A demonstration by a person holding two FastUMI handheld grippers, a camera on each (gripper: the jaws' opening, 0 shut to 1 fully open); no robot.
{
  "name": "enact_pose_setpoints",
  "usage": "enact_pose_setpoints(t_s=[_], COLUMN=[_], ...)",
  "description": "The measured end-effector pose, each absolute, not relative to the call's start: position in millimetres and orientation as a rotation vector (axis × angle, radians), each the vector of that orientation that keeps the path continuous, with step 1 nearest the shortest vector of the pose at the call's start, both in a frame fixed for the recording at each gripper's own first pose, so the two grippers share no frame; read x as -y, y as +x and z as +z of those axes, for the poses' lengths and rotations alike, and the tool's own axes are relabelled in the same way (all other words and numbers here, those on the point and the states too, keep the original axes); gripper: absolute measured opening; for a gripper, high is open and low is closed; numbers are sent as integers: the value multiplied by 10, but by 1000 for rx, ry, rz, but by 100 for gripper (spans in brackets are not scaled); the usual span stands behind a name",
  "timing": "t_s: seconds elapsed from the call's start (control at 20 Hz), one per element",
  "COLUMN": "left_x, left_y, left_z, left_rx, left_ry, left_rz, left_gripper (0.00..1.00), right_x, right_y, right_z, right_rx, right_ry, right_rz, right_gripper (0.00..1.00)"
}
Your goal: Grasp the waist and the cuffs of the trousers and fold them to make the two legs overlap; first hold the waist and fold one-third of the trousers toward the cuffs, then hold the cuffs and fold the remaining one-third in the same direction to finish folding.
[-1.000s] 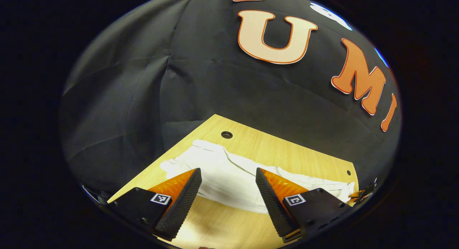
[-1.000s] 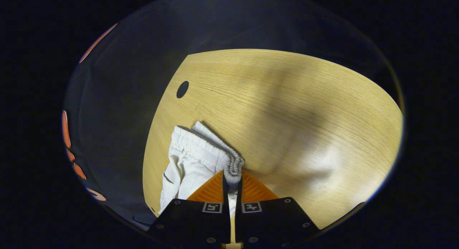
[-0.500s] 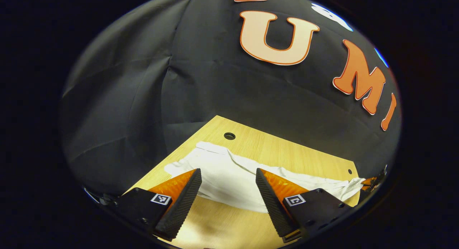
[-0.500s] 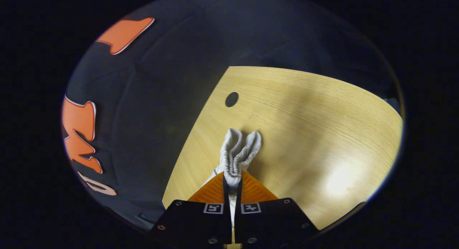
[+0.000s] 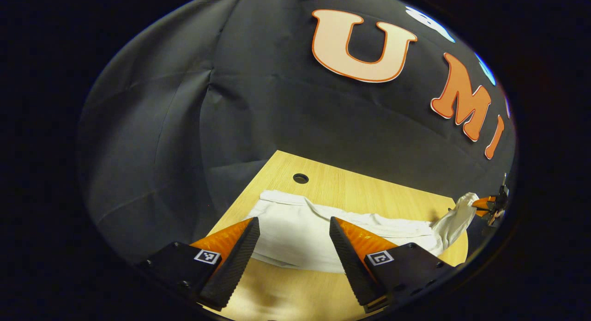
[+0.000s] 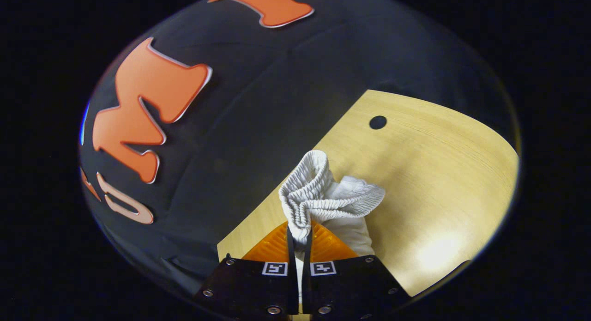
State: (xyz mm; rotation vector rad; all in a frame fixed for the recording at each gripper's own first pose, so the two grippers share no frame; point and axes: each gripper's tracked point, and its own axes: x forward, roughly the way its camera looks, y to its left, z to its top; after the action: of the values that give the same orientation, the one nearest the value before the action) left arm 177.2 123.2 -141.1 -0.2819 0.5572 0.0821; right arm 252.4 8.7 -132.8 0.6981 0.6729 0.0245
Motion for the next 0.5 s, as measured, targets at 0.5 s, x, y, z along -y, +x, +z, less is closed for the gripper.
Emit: enact_pose_setpoints(t_s=[0.5], left_x=[-2102], left_y=[1745], left_z=[-1574], left_rx=[-560], left_ry=[-340], left_rz=[72], left_gripper=[99], right_x=[-2105], right_y=[2161], right_z=[-1520], right_rx=[-789], right_ry=[575], right_rz=[180], right_gripper=[3])
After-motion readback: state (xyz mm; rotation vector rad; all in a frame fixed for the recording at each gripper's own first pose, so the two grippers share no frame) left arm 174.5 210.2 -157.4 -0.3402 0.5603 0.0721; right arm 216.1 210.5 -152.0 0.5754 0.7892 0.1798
